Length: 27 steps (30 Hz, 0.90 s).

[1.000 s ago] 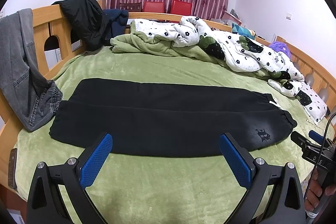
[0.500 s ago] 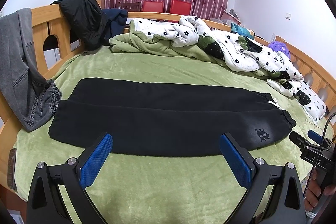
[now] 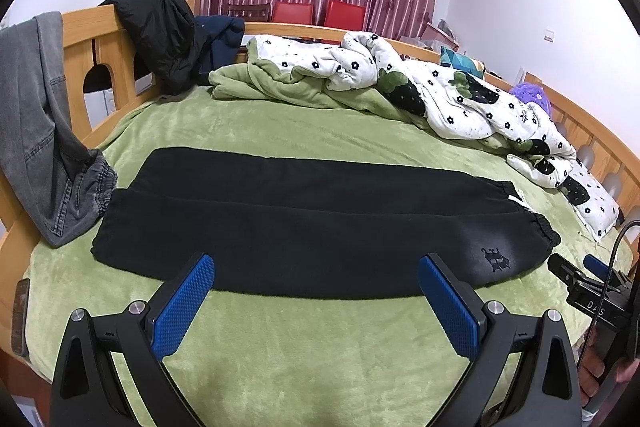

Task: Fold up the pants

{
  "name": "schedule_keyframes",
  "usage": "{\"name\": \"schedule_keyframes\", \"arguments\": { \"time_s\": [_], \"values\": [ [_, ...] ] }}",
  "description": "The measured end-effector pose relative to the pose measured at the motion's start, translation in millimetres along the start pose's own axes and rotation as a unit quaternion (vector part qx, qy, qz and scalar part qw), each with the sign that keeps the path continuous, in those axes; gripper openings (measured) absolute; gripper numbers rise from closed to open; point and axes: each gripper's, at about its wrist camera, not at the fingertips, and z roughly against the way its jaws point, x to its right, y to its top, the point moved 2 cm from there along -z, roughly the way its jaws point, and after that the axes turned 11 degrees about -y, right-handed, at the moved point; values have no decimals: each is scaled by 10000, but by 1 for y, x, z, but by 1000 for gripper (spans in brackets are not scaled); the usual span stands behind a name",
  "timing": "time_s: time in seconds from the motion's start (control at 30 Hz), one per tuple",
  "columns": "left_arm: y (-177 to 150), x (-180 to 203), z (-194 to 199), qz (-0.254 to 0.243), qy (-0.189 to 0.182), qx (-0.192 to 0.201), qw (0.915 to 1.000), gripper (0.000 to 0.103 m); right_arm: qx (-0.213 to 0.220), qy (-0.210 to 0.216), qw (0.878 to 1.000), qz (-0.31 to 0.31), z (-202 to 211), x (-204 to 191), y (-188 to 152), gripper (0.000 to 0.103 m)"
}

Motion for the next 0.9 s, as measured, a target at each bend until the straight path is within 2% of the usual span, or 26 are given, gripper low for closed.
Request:
{"name": "schedule_keyframes", "arguments": {
  "time_s": [0.1, 0.23, 0.37, 0.53, 0.57, 0.63, 0.73, 0.8, 0.9],
  "values": [
    [-2, 0, 1, -15, 26, 8, 10000, 103, 53, -79, 9999, 81, 1, -1, 0, 103],
    [-5, -13, -4, 77, 212, -28, 9997, 103, 145, 32, 9999, 80, -2, -1, -2, 103],
    [-13, -41, -18, 447, 469, -163, 9978, 102, 202, 486, 9986, -16, -6, 7, -1, 103],
    [-36, -89, -46, 913, 436, -483, 9937, 101, 259, 151, 9995, 59, -31, 16, -16, 102],
    [-41, -99, -50, 1028, 360, -499, 9928, 99, 193, 98, 9998, 52, -41, 19, -22, 100],
    [-54, -124, -61, 1298, 241, -565, 9896, 99, 55, 24, 10000, 14, -60, 24, -30, 91],
    [-72, -158, -80, 1714, 324, -600, 9828, 94, -67, -138, 9999, -79, -90, 33, -39, 80],
    [-84, -178, -91, 2020, 257, -640, 9770, 90, -253, -12, 9993, -264, -107, 40, -43, 75],
    [-92, -197, -106, 2351, 51, -605, 9701, 86, -600, 142, 9968, -513, -130, 49, -45, 74]
  ]
}}
